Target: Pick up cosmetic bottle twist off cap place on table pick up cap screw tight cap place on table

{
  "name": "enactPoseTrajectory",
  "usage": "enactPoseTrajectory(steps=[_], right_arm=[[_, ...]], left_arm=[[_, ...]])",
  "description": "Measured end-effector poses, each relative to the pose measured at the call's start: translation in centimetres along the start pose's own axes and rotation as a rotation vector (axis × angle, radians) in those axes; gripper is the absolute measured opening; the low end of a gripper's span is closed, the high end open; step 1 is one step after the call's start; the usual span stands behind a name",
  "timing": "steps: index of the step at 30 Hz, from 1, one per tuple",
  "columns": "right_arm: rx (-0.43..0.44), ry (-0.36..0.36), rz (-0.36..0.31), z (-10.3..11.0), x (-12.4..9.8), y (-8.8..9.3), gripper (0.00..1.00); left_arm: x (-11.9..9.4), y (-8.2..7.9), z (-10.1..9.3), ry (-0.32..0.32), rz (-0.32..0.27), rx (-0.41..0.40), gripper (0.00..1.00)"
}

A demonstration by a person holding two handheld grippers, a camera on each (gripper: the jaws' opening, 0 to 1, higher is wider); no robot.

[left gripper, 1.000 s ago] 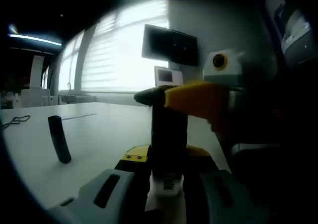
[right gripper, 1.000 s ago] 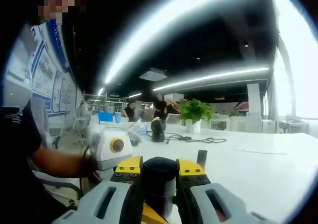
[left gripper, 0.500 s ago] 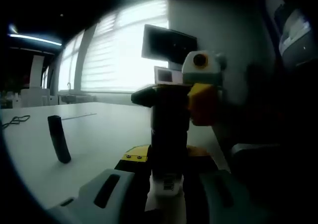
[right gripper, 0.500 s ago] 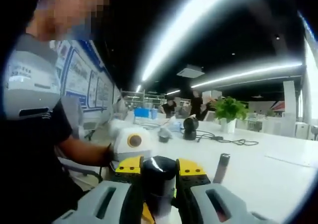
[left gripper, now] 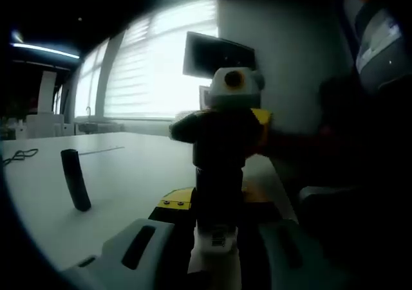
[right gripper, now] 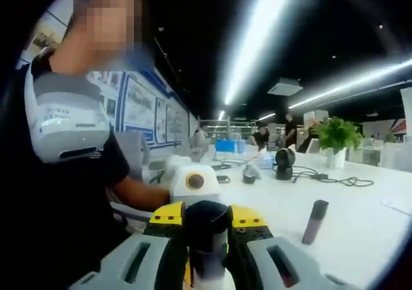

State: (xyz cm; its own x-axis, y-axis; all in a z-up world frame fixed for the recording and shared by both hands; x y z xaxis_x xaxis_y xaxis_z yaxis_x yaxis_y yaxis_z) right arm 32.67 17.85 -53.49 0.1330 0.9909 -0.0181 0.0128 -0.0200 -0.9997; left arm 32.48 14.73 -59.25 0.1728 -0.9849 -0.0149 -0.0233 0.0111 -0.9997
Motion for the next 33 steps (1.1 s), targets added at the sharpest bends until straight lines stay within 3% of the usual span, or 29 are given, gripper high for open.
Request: enactPoseTrajectory(steps=[17, 28, 33], right_arm=[[0.003, -0.218, -0.015, 0.24, 0.17, 0.04, 0.18], [-0.015, -0.210, -0.012, -0.06, -0.10, 0.03, 0.18], [0.004, -0.168, -0.003, -0.10, -0.02, 0.10, 0.21]], left_arm=[[-0.04, -0.03, 0.40, 0.002, -0.001, -0.002, 0.14], [0.03, -0.04, 0.35, 0.006, -0.001, 0.002, 0.14], [-0.02, -0.03, 0.52, 0.003, -0.002, -0.001, 0.14]])
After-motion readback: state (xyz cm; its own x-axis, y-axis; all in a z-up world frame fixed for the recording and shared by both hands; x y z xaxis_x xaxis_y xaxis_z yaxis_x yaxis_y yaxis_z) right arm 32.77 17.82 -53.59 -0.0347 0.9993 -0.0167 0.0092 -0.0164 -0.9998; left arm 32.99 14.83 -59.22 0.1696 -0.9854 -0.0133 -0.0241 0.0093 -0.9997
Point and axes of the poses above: the point that each gripper's makers call its tool centre point, and the gripper's own axes: x roughly forward along the fingers, z roughly to its left, y roughly out of its underside, the point moved 1 cm from there along -x, roughly backward along the fingers, and after that the axes turned 7 degrees about y, right-handed, at the moved point
